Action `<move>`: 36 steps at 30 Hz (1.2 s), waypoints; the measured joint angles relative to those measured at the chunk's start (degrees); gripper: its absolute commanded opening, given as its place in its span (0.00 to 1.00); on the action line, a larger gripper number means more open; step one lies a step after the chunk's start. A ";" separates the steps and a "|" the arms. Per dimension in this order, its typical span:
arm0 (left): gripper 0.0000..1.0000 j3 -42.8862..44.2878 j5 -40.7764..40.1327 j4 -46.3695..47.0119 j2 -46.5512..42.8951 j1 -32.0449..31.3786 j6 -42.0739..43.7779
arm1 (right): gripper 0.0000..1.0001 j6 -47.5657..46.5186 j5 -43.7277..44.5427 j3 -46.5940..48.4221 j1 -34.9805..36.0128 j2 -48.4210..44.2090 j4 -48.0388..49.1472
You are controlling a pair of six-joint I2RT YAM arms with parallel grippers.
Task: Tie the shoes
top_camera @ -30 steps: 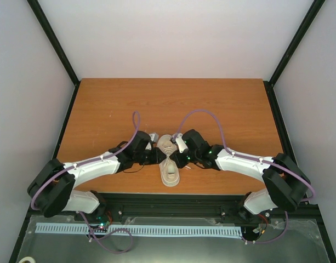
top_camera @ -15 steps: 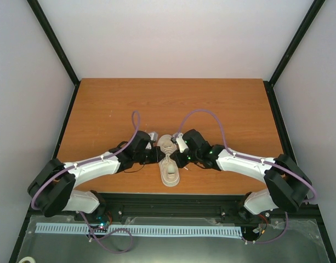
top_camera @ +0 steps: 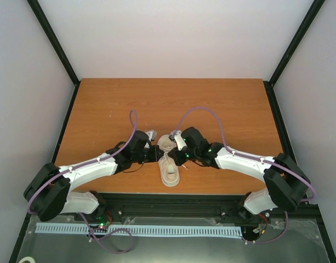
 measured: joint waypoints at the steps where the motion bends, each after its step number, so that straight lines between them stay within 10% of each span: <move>1: 0.01 -0.02 -0.07 -0.02 0.00 0.00 0.07 | 0.03 0.00 -0.20 0.22 0.04 0.35 0.11; 36: 0.01 -3.39 1.07 1.90 -3.08 0.00 0.66 | 0.03 0.11 0.35 2.69 1.62 8.72 1.46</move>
